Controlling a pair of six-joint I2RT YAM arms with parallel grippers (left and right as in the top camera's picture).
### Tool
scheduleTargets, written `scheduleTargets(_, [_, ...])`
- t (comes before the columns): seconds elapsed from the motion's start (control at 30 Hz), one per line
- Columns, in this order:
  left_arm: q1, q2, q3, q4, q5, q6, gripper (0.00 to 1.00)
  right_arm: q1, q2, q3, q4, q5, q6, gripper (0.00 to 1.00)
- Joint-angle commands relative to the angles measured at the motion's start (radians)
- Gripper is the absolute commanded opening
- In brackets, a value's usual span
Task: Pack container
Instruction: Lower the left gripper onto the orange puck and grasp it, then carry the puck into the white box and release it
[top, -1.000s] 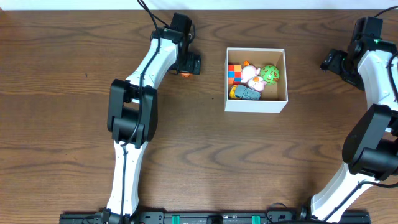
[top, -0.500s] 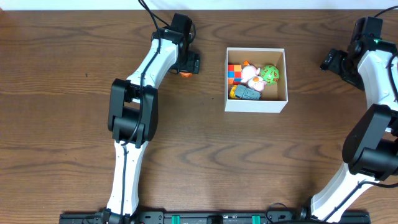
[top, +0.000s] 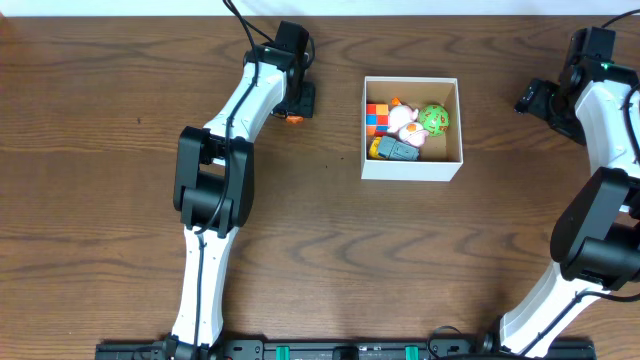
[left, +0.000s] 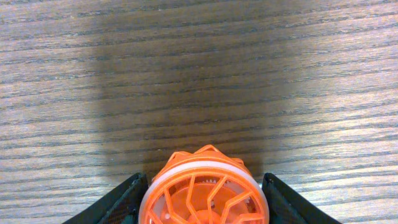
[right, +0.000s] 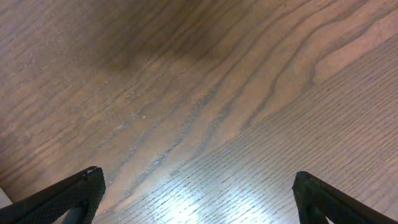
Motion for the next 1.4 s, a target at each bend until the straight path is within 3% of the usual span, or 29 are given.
scheduleTargets(0.0, [0.004, 0.016, 0.005, -0.004, -0.005, 0.002, 0.59, -0.008, 0.003, 0.000, 0.002, 0.017, 0.014, 0.99])
scheduleTargets(0.3, [-0.004, -0.002, 0.006, -0.010, -0.005, 0.002, 0.53, -0.008, 0.003, 0.000, 0.002, 0.016, 0.014, 0.99])
scheduleTargets(0.8, [-0.042, -0.174, 0.006, -0.018, -0.004, 0.003, 0.53, -0.008, 0.003, 0.000, 0.002, 0.017, 0.014, 0.99])
scheduleTargets(1.1, [-0.155, -0.349, 0.006, -0.048, -0.004, 0.002, 0.53, -0.008, 0.003, 0.000, 0.002, 0.017, 0.014, 0.99])
scheduleTargets(1.37, [-0.317, -0.343, 0.005, -0.009, -0.005, 0.002, 0.54, -0.008, 0.003, 0.000, 0.002, 0.017, 0.014, 0.99])
